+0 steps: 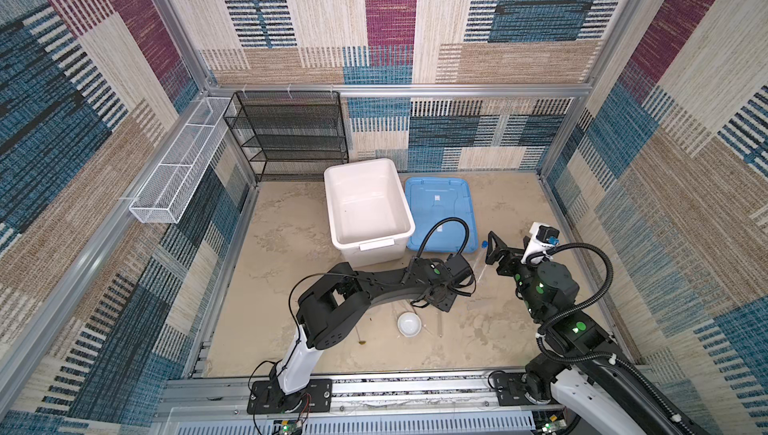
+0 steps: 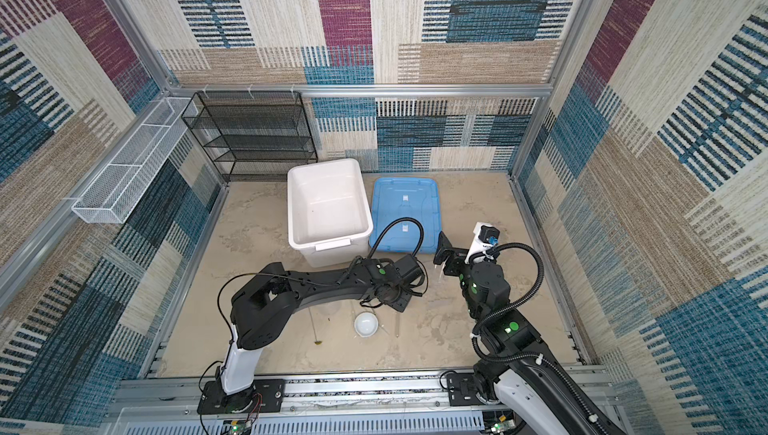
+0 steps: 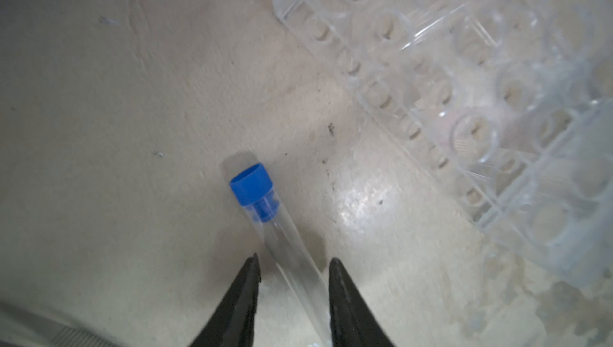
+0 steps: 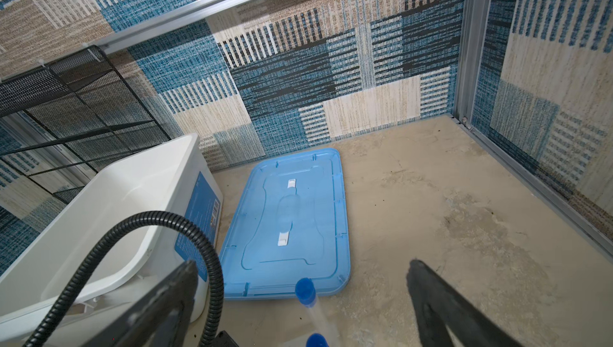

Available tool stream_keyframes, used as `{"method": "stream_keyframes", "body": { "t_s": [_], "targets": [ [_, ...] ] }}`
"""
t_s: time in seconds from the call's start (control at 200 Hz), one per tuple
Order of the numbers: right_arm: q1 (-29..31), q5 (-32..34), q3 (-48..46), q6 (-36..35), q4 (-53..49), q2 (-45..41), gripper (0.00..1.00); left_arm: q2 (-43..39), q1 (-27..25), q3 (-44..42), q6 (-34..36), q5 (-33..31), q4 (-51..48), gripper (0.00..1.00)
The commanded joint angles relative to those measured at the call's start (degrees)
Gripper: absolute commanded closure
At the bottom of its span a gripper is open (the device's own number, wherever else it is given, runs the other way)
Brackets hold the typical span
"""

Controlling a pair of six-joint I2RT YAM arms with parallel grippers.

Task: Organize the chemistry lab equipment
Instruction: 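Close the left gripper around the blue-capped tube lying on the table, then lift the tube upright with the left gripper while the right gripper moves toward it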

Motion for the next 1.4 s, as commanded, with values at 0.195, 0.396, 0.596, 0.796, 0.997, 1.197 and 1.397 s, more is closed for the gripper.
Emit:
{"method": "stream_keyframes", "body": {
  "t_s": [0.195, 0.396, 0.596, 0.796, 0.997, 1.197, 1.397],
  "targets": [
    [0.1, -0.5, -0.6, -0.3, 2.2, -0.2, 0.00, -1.1, -0.8, -1.1, -2.6, 4.7, -5.8, 0.57],
    [0.1, -0.7, -0.8, 0.0, 2.4, -0.1, 0.00, -1.0, -1.4, -1.0, -2.1, 5.5, -8.7, 0.63],
    [0.1, -0.8, -0.7, 0.2, 2.6, 0.1, 0.00, 0.0, -1.4, -1.0, -1.8, 7.5, -9.0, 0.66],
    [0.1, -0.8, -0.9, 0.4, 2.4, 0.2, 0.00, 0.0, -0.3, -1.7, -2.5, 8.0, -7.9, 0.72],
    [0.1, -0.6, -1.2, 0.3, 2.7, 0.2, 0.00, -0.8, 0.7, -2.7, -3.2, 9.0, -5.7, 0.76],
    [0.0, -0.6, -1.6, 0.2, 2.7, 0.3, 0.00, -1.6, 1.7, -3.3, -3.9, 9.9, -3.3, 0.81],
    [0.1, -0.3, -1.6, -0.3, 2.5, -0.4, 0.00, -6.2, 3.7, -9.3, -4.8, 12.3, 5.6, 0.82]
  ]
}}
